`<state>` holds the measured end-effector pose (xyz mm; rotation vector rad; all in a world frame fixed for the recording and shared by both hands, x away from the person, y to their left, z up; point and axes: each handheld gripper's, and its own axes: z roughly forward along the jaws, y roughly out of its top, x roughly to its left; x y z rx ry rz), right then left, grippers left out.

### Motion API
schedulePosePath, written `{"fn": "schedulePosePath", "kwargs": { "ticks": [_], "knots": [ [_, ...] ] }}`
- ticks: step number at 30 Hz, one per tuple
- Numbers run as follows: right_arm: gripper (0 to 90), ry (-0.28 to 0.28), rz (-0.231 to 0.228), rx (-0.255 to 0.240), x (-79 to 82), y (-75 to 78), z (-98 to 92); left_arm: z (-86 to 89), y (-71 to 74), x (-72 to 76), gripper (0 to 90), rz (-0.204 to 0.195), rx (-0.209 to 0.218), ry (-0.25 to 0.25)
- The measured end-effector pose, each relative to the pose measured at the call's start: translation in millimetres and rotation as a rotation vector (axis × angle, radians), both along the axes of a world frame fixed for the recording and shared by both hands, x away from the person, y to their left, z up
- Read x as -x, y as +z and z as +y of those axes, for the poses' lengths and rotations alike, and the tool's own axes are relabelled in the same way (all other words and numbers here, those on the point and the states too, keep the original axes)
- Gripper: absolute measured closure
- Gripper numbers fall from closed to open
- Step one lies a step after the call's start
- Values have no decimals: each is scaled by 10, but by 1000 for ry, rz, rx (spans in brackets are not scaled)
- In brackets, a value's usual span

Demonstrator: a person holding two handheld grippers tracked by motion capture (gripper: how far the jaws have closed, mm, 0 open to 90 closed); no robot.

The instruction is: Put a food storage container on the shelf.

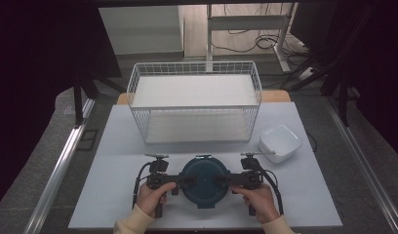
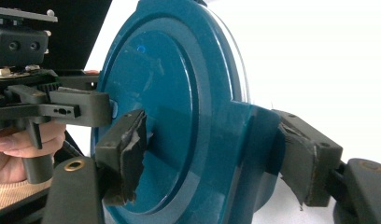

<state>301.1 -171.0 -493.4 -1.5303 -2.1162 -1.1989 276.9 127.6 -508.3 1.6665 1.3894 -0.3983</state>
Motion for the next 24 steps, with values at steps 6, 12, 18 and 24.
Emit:
{"fn": "schedulePosePath", "kwargs": {
  "ticks": [6, 12, 18, 24],
  "knots": [
    [322, -7, -13, -7, 14, 25, -7, 12, 18, 15, 337, -17, -1, 7],
    [335, -10, -27, -11, 23, 52, -16, -2, 71, 40, 339, -39, -19, 6],
    [346, -5, -60, 3, 49, 115, -2, 5, 105, 47, 341, -53, -20, 14],
    [348, 0, -74, 3, 60, 137, 13, 16, 134, 54, 342, -64, -24, 17]
  ]
}}
